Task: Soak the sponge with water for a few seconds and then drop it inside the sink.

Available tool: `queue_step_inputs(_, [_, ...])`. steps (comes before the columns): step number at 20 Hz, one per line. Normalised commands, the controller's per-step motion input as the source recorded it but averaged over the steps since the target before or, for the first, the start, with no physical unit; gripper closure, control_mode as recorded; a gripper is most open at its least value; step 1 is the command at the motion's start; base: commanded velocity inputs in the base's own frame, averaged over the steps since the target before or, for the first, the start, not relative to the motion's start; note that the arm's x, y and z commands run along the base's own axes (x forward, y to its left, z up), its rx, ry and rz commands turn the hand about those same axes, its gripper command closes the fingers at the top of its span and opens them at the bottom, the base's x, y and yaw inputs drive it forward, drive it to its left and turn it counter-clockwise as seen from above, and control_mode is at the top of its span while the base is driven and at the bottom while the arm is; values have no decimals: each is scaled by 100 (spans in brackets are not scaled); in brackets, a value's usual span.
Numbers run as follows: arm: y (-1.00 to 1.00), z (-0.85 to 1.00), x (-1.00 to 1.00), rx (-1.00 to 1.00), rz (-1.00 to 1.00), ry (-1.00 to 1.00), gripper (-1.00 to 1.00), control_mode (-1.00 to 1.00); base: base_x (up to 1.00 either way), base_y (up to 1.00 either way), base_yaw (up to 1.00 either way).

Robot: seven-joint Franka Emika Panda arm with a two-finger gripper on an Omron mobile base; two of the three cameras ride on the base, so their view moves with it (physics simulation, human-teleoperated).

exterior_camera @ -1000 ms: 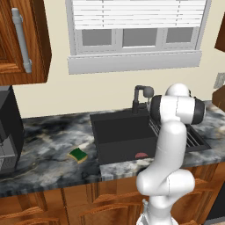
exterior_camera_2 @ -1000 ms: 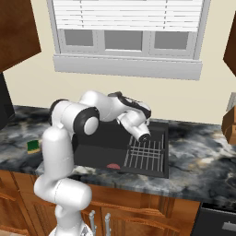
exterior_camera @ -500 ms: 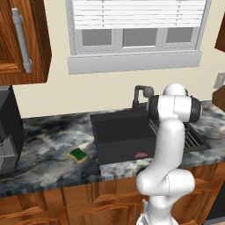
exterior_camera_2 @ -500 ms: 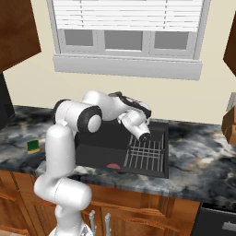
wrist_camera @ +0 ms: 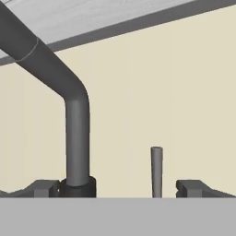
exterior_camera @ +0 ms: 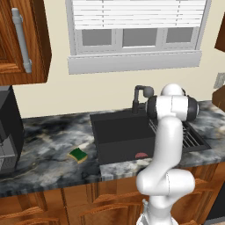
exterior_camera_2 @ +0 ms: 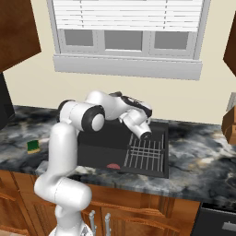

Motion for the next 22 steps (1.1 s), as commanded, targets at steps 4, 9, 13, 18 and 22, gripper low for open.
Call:
queue_step_inputs(4, [-9, -4, 19, 0, 0, 0, -100, -100, 0, 0, 0])
queue_step_inputs(9, [-4, 0, 10, 0, 0, 0, -100, -100, 0, 0, 0])
queue_step_inputs(13, [0, 0, 4, 0, 0, 0, -100, -100, 0, 0, 0])
queue_step_inputs(18, [0, -10, 9, 0, 2, 0, -100, -100, 0, 0, 0])
queue_step_inputs(22, [0, -17, 20, 0, 2, 0, -100, -100, 0, 0, 0])
